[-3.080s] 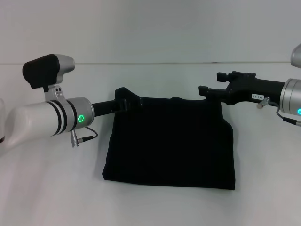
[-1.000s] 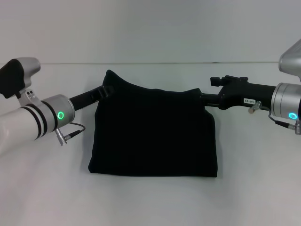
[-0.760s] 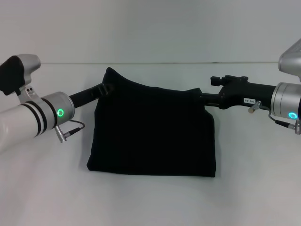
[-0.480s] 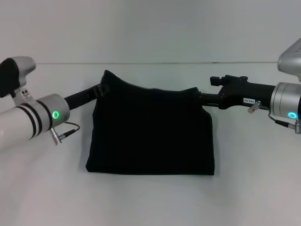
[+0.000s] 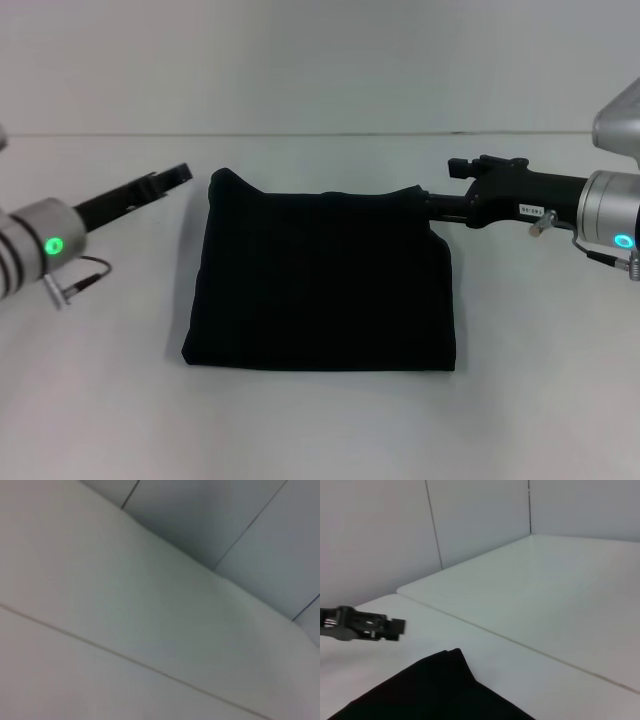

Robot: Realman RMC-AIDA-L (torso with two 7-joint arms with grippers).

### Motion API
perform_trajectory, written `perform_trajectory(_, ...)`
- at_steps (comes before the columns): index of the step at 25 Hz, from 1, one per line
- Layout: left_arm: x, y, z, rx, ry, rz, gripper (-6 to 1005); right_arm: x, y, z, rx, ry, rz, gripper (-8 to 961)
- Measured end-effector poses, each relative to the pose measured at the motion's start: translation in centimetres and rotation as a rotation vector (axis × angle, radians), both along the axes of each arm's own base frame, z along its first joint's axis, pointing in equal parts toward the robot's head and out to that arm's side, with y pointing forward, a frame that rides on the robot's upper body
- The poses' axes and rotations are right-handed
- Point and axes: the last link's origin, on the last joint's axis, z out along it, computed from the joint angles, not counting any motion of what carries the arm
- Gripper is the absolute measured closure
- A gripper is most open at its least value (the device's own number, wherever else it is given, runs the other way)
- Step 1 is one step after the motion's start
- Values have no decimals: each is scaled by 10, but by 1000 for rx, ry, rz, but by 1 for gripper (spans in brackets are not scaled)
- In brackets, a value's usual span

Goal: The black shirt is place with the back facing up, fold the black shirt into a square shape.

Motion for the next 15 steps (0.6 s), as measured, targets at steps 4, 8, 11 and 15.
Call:
perform_trajectory(4, -3, -21, 30, 22, -78, -111, 432, -1, -1, 4, -11, 23, 8, 102)
perform_trajectory(8, 22, -43, 40, -32, -120, -388, 347, -8, -10, 7, -64, 74, 56, 99)
perform_trajectory(11, 42, -54, 34, -76, -86, -589, 284, -12, -16, 6, -106, 85, 92, 97)
perform_trajectory(15, 59, -58, 12, -181, 5, -728, 159, -15, -21, -1, -170, 34, 132, 94)
